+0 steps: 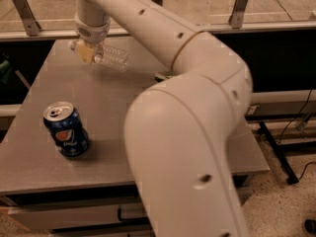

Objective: Place water bottle upright

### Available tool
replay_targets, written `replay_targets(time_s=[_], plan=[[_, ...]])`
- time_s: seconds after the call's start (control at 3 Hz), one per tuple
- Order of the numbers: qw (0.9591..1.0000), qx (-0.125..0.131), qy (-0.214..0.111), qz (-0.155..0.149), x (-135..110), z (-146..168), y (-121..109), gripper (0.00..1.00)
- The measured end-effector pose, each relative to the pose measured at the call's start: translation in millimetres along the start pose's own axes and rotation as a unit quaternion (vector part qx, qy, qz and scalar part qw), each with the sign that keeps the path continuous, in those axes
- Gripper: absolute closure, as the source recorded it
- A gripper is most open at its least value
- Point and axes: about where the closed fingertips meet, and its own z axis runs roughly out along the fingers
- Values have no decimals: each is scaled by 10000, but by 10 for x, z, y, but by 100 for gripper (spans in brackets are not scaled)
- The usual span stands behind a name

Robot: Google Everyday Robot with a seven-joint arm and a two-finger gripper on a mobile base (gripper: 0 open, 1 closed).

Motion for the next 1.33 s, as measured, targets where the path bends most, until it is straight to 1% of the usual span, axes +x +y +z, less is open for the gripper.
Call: replay_targets(time_s=[0.33,0.67,1.0,1.33], plan=[[9898,-95,-1381,-330,-143,-882,284,100],[9592,-290,-2740,-641,-285,-1495,622,100],[9194,-417,-3860,-627,-324,-1755,759,100],[8699,-359,-4913,-240,-204,-1945,632,100]])
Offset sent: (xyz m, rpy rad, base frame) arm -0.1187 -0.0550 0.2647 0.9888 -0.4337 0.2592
